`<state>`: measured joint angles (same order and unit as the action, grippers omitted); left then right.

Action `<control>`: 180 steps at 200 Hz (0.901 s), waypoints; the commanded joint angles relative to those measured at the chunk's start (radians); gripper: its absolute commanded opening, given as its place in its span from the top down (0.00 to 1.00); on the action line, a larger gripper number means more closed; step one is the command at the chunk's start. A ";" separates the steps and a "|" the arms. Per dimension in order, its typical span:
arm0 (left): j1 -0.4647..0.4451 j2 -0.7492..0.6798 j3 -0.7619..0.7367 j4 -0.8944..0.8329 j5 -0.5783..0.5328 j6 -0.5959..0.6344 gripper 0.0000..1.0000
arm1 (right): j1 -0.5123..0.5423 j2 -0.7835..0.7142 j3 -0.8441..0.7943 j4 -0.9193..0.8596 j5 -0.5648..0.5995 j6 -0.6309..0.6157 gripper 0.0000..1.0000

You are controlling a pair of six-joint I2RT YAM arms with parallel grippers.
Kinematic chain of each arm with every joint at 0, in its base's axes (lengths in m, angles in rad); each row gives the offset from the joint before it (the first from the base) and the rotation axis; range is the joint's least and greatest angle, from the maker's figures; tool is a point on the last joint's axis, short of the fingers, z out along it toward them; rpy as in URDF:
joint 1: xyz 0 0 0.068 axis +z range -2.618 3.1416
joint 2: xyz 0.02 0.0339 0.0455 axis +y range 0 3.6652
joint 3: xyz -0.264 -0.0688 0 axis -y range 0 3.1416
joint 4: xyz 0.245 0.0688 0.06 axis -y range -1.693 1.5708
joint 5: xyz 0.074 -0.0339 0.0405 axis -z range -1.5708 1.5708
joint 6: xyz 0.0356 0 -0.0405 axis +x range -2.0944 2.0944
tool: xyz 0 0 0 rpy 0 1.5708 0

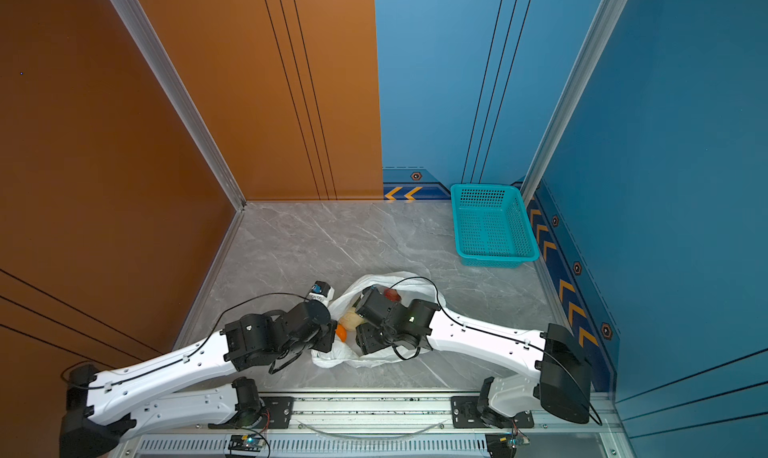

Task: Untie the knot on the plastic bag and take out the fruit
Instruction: 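Lift the green spiky fruit out with the right gripper toward the teal basket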

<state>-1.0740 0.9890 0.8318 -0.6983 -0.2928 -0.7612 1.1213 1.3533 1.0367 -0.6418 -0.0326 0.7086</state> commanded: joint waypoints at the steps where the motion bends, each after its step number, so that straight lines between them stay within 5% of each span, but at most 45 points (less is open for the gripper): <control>1: 0.007 -0.013 0.027 0.015 -0.041 -0.003 1.00 | 0.013 -0.044 0.019 -0.069 0.028 0.031 0.57; 65: 0.008 -0.007 0.043 0.022 -0.050 0.014 1.00 | 0.022 -0.153 0.159 -0.195 0.000 0.039 0.57; 100: 0.010 0.009 0.046 0.036 -0.043 0.019 1.00 | -0.070 -0.194 0.286 -0.288 -0.045 -0.002 0.56; 129: 0.010 0.023 0.046 0.048 -0.028 0.019 1.00 | -0.263 -0.214 0.373 -0.320 -0.147 -0.066 0.56; 180: 0.014 0.031 0.042 0.053 0.002 0.029 1.00 | -0.799 -0.177 0.426 -0.312 -0.313 -0.228 0.57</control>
<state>-1.0725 1.0122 0.8524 -0.6514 -0.3099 -0.7525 0.4877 1.1507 1.4288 -0.9096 -0.2428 0.5949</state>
